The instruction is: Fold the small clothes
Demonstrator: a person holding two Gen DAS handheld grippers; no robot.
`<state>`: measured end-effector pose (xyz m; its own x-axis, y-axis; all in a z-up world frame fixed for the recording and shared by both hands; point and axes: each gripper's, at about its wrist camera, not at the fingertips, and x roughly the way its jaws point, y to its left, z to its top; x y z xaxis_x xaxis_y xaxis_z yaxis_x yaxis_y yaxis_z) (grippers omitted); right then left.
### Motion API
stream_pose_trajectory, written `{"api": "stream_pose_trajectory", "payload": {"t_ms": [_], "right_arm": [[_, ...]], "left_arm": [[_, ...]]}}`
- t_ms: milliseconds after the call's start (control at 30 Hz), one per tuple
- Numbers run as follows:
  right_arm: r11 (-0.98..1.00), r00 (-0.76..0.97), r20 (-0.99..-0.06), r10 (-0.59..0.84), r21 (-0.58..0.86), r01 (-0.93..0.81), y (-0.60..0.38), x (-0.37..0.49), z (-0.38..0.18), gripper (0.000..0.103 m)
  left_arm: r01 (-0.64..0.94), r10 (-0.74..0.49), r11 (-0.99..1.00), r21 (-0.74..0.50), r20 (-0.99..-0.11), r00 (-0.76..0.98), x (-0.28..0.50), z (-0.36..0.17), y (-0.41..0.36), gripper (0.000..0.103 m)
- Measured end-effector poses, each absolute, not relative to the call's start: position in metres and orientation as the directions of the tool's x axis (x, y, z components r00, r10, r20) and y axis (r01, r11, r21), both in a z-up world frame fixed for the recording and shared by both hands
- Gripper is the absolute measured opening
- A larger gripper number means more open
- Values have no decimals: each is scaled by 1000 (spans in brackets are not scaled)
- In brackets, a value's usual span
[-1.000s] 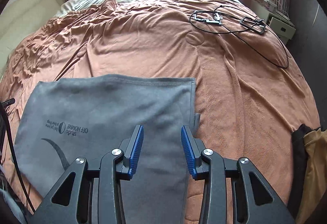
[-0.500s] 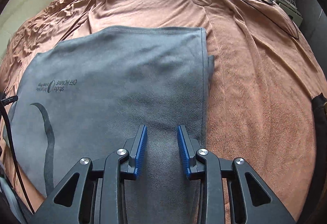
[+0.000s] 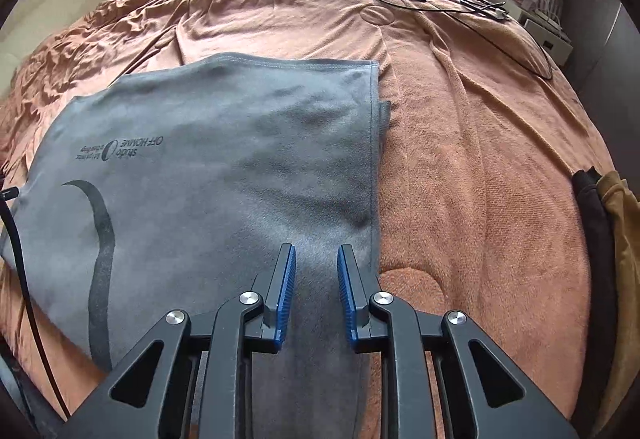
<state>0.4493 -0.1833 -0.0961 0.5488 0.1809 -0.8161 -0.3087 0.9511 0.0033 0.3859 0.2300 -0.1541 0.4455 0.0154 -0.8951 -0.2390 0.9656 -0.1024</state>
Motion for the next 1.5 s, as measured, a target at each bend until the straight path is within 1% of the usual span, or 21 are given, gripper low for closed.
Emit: {"api": "stream_pose_trajectory", "payload": {"t_ms": [100, 233, 267, 400, 567, 733, 867, 1000, 1167, 1267, 1333, 1500], "right_arm": [[947, 558, -804, 208, 23, -321, -186, 431, -92, 17], [942, 552, -802, 230, 42, -332, -189, 413, -94, 17], [942, 551, -800, 236, 49, -332, -189, 409, -95, 19], [927, 537, -793, 288, 90, -364, -189, 392, -100, 20], [931, 524, -806, 276, 89, -353, -195, 380, -118, 21], [941, 515, -815, 266, 103, -323, -205, 371, -129, 21], [943, 505, -826, 249, 89, -320, -208, 361, -132, 21], [950, 526, -819, 228, 70, -304, -206, 352, -122, 21], [934, 548, -784, 290, 108, -340, -185, 342, -106, 21], [920, 551, -772, 317, 109, -377, -162, 337, -99, 21], [908, 543, -770, 336, 111, -405, -143, 336, -98, 21], [882, 514, -772, 374, 126, -454, -100, 338, -104, 21]], "left_arm": [[-221, 14, 970, -103, -881, 472, 375, -144, 217, 45], [-180, -20, 976, -125, -870, 493, 358, -139, 192, 45], [-172, -26, 977, -128, -867, 498, 355, -139, 186, 45], [-159, -40, 977, -139, -862, 505, 339, -145, 166, 45], [-181, -19, 976, -120, -876, 483, 320, -165, 158, 45], [-209, -4, 970, -123, -870, 494, 304, -176, 165, 45], [-262, -20, 948, -183, -852, 523, 293, -178, 181, 45], [-275, 4, 947, -166, -851, 524, 286, -176, 185, 45], [-284, 18, 945, -162, -841, 541, 277, -169, 194, 45], [-319, 64, 939, -128, -847, 527, 271, -169, 203, 45], [-324, 31, 930, -170, -845, 534, 267, -170, 211, 45], [-329, 23, 924, -193, -833, 553, 257, -161, 218, 45]]}}
